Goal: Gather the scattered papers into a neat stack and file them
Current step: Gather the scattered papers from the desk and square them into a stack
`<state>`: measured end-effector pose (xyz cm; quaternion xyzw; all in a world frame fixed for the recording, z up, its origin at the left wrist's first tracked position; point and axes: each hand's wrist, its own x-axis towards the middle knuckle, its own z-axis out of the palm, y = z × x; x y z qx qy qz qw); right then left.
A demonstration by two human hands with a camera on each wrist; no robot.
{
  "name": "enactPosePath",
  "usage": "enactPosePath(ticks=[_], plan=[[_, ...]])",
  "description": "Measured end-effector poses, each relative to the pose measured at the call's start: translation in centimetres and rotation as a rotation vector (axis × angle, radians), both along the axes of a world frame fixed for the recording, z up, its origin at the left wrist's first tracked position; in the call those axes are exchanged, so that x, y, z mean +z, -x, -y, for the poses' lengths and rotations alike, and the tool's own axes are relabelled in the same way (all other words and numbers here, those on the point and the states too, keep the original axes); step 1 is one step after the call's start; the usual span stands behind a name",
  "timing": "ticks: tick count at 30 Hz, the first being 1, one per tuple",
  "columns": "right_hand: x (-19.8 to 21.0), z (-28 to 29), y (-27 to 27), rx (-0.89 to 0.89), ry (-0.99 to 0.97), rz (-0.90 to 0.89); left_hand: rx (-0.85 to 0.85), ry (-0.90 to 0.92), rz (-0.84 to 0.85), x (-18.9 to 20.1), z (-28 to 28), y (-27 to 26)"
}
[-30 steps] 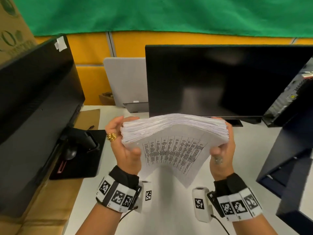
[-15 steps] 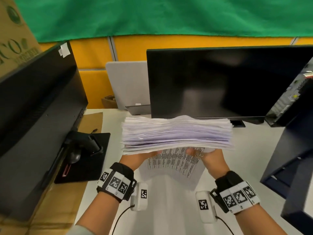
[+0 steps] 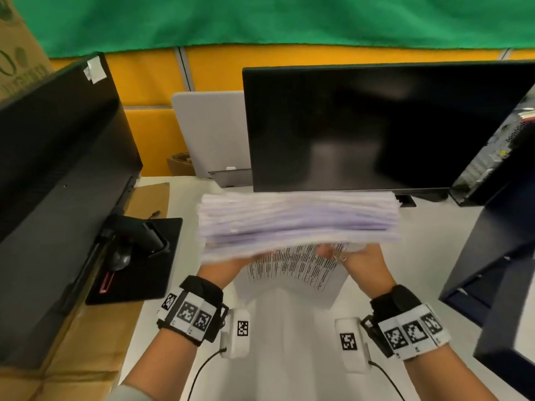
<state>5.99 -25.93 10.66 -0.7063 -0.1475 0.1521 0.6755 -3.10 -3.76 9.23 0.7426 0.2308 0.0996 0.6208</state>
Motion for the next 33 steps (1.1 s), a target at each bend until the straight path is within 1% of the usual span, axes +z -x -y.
enactPosePath(ticks=[1, 2, 3, 4, 5, 6, 8, 9, 10, 11, 12, 13, 14, 15, 17, 20, 23, 25, 27, 30, 33], plan=[[-0.1, 0.1, -0.2, 0.016, -0.035, 0.026, -0.005, -0.014, 0.084, 0.4, 0.0, 0.1], [0.2, 0.2, -0.2, 0.025, -0.044, 0.034, 0.009, -0.009, 0.112, 1.4, 0.4, 0.1], [-0.3, 0.2, -0.3, 0.021, -0.034, 0.039, 0.037, 0.028, 0.114, 1.2, 0.6, 0.0], [-0.3, 0.2, -0.2, 0.022, -0.033, 0.018, 0.056, 0.070, 0.122, 1.7, 1.1, 0.1], [-0.5, 0.0, -0.2, 0.021, -0.040, -0.010, 0.064, 0.071, 0.109, 1.4, 1.2, 0.1], [-0.5, 0.1, -0.1, 0.012, -0.046, -0.021, 0.064, 0.052, 0.099, 1.4, 1.4, 0.1], [-0.1, 0.1, 0.0, -0.007, -0.060, 0.029, 0.048, 0.000, 0.135, 2.0, 1.3, -0.1], [0.5, 0.0, 0.2, -0.029, -0.072, 0.060, 0.025, -0.073, 0.120, 2.7, 1.4, -0.3], [1.1, 0.2, 0.5, -0.054, -0.073, 0.085, 0.005, -0.103, 0.076, 3.4, 1.8, -0.5], [1.3, 0.3, 0.5, -0.060, -0.094, 0.106, 0.029, -0.106, 0.066, 3.6, 1.6, -0.7], [1.5, 0.5, 0.7, -0.060, -0.100, 0.132, 0.022, -0.170, 0.072, 4.0, 1.3, -0.7], [1.8, 0.4, 0.7, -0.056, -0.111, 0.152, 0.000, -0.143, 0.081, 4.4, 1.2, -0.7], [2.0, 0.3, 0.6, -0.061, -0.096, 0.146, -0.030, -0.077, 0.140, 5.0, 1.2, -0.5], [2.1, 0.3, 0.4, -0.051, -0.103, 0.118, -0.005, 0.029, 0.177, 5.5, 1.0, -0.3], [2.1, 0.6, 0.3, -0.013, -0.079, 0.033, 0.021, 0.133, 0.121, 6.1, 1.1, -0.1], [1.2, 1.2, 1.5, 0.042, 0.042, 0.003, 0.047, 0.222, -0.028, 6.5, 1.2, -0.5], [0.3, 1.4, 3.2, -0.006, 0.057, -0.004, 0.078, 0.271, -0.087, 6.2, 1.0, -0.8], [0.7, 1.5, 4.2, -0.078, 0.060, 0.017, 0.026, 0.268, -0.109, 6.4, 1.1, -1.1], [1.7, 1.9, 4.9, -0.157, 0.062, 0.050, -0.023, 0.286, -0.095, 7.4, 1.6, -1.5], [3.5, 3.1, 5.9, -0.240, 0.007, 0.073, -0.127, 0.279, -0.067, 9.9, 2.4, -1.8], [5.4, 4.6, 7.0, -0.316, -0.015, 0.109, -0.259, 0.289, -0.036, 12.0, 3.2, -1.0]])
